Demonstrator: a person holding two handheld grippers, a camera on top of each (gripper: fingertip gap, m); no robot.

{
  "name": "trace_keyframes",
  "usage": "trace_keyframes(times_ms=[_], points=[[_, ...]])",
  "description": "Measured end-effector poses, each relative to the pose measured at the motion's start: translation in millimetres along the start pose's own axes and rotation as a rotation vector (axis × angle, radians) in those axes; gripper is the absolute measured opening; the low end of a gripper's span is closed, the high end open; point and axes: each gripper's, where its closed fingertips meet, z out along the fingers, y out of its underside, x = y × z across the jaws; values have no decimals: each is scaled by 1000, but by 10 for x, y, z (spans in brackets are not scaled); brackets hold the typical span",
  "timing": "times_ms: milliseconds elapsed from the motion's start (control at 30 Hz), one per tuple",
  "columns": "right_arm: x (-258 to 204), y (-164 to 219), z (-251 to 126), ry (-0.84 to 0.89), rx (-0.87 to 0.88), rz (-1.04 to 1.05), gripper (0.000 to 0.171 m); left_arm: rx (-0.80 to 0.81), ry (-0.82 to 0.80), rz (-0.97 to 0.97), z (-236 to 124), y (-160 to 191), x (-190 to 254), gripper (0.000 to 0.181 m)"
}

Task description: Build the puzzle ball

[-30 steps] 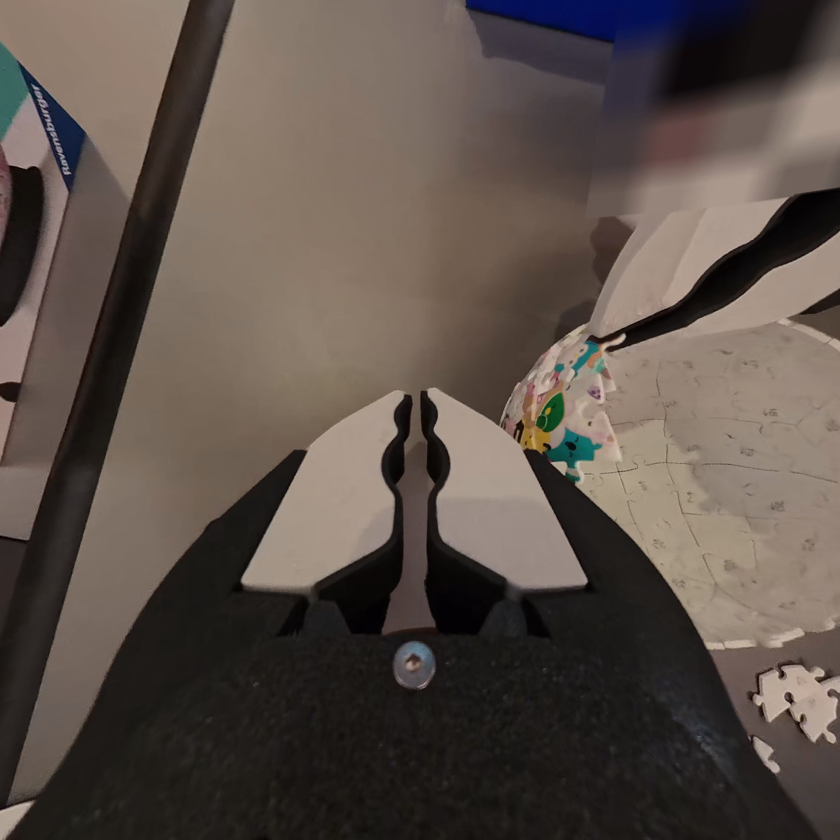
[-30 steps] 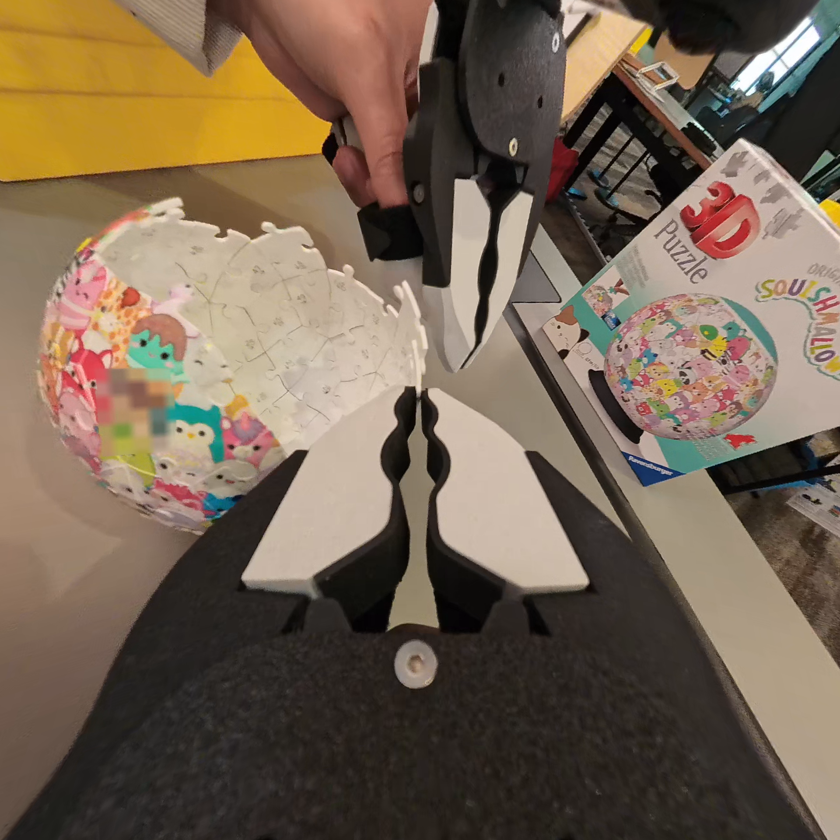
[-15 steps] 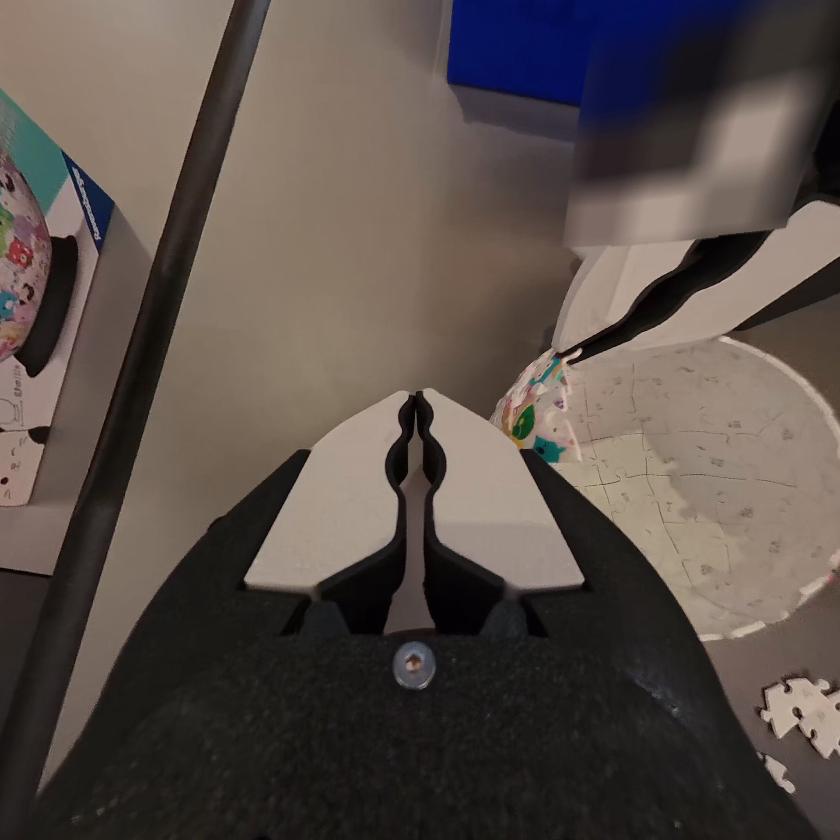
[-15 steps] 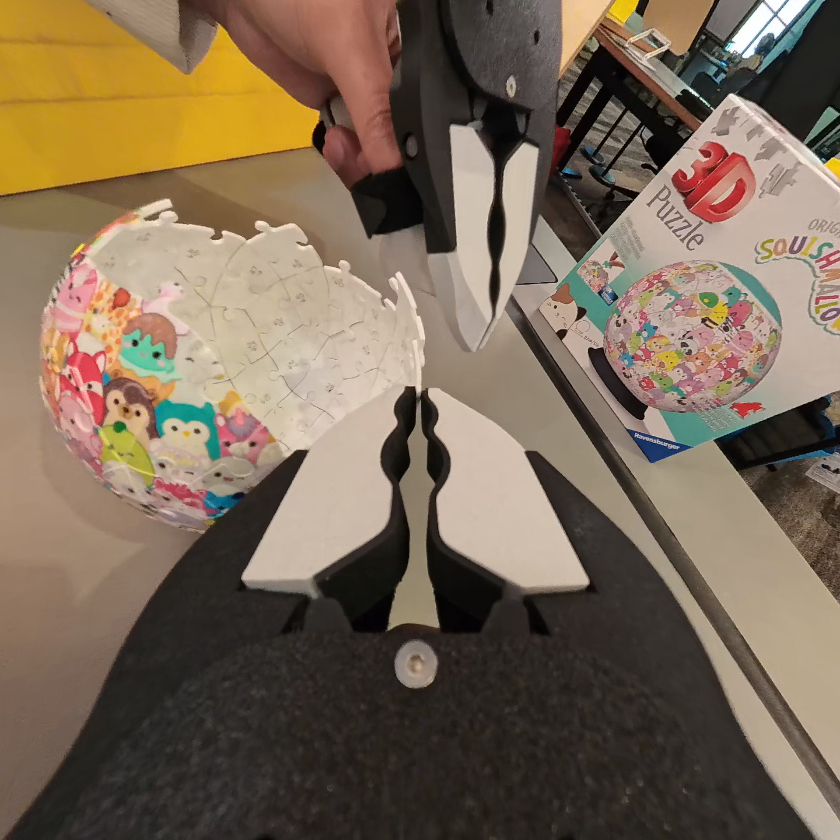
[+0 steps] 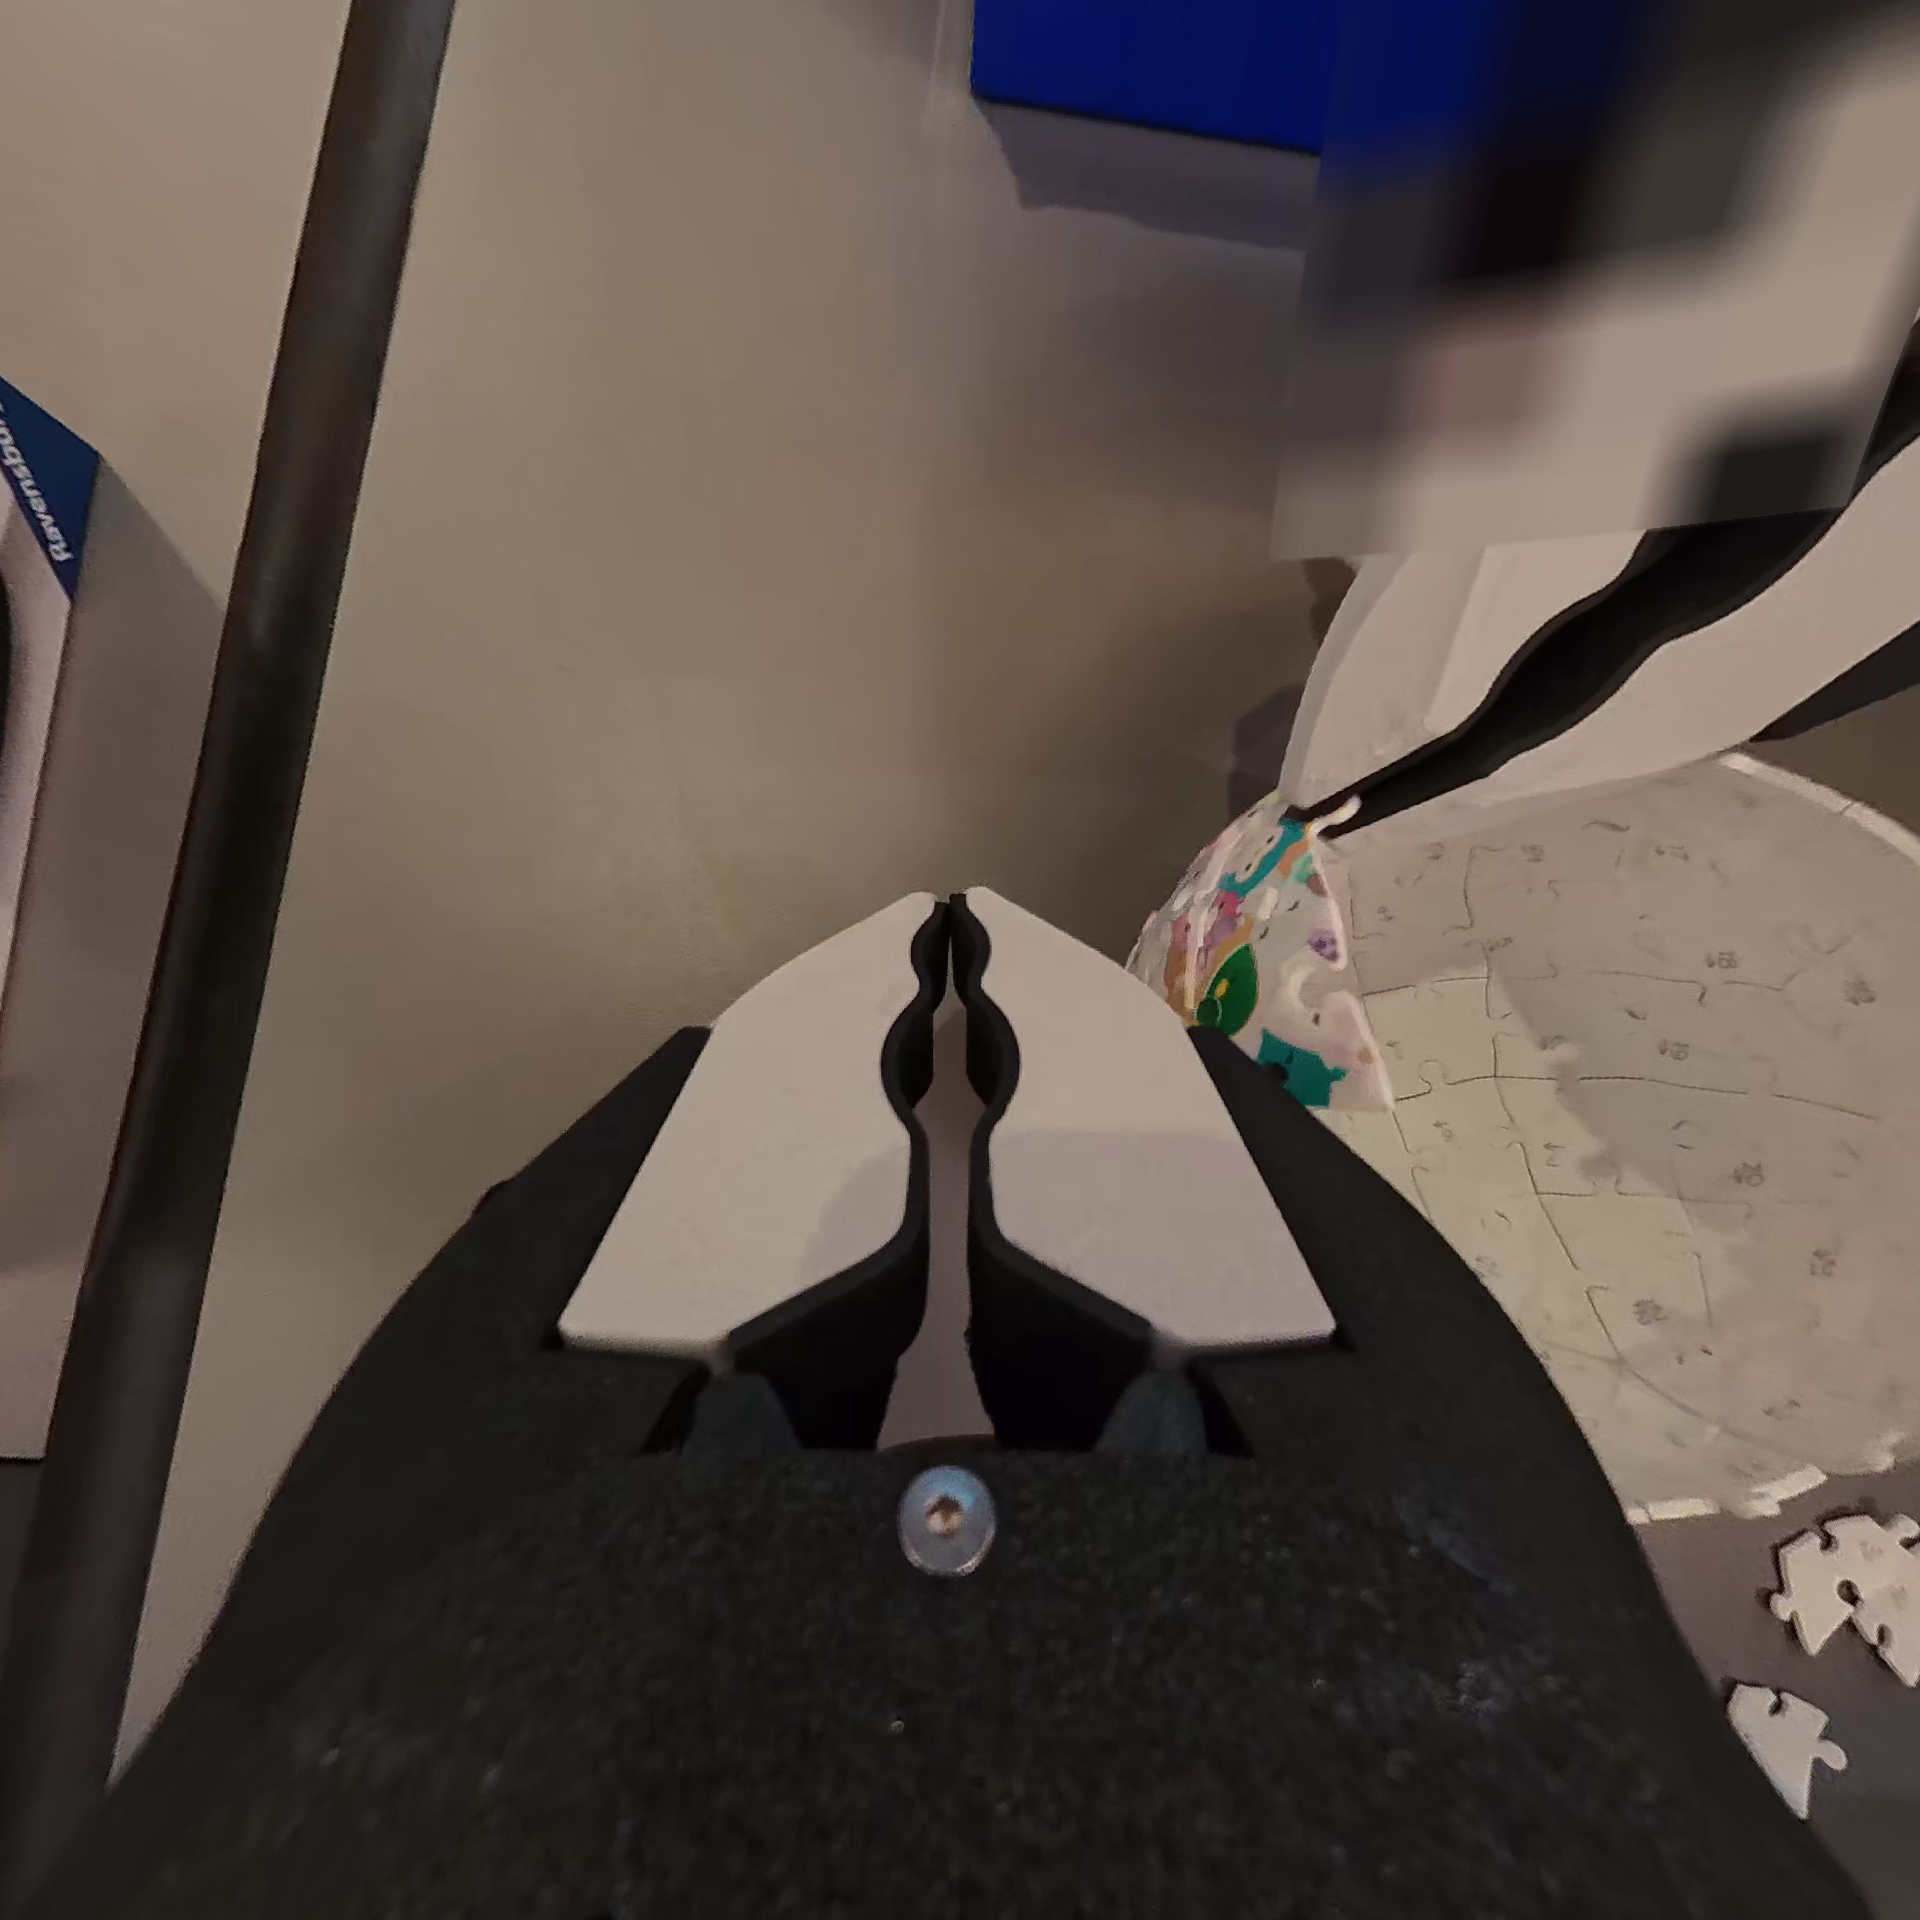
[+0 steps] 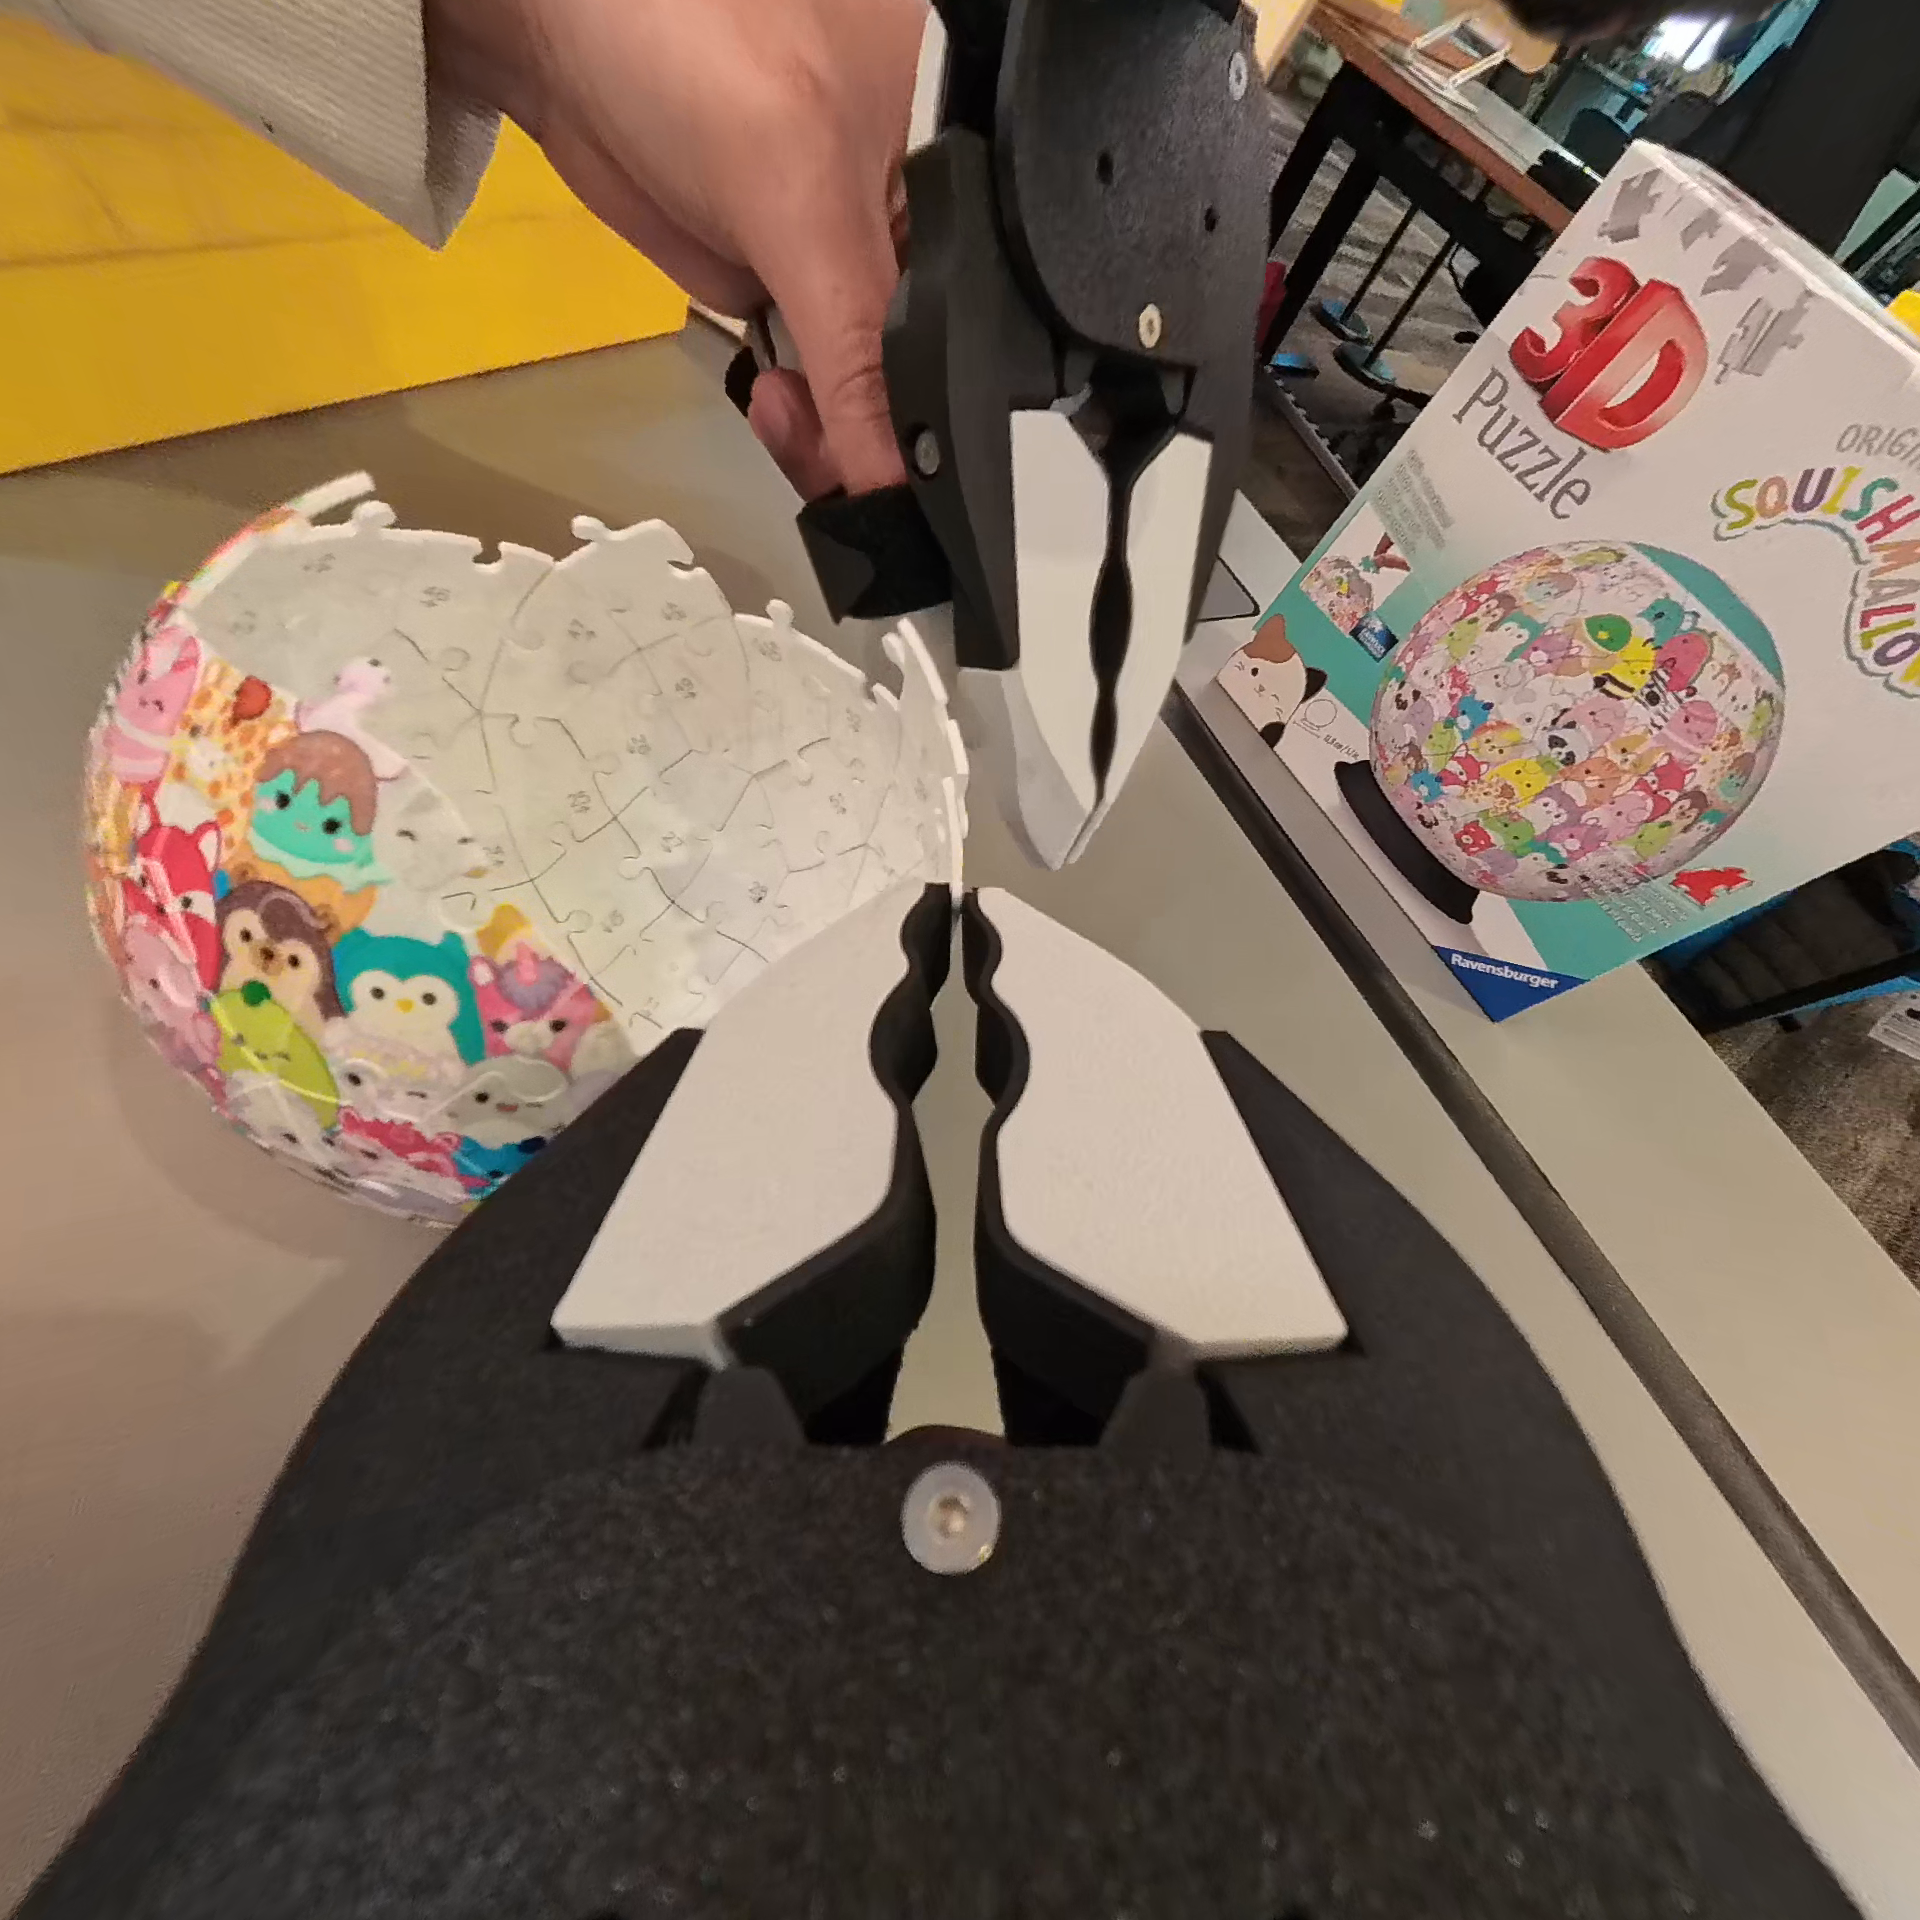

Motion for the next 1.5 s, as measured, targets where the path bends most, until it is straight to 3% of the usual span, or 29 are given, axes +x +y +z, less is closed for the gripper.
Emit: trace_keyframes(times_ms=[833, 1233, 1400, 1500], points=[[20, 0, -23, 55, -8, -145, 2, 8, 12, -11, 28, 25, 25, 0], [23, -46, -49, -44, 99, 8, 2, 33, -41, -23, -34, 10, -63, 0], [77, -248, -255, -90, 241, 112, 2, 71, -88, -34, -153, -42, -120, 1], [152, -487, -573, -78, 337, 238, 2, 93, -153, -47, -419, -68, -130, 3]])
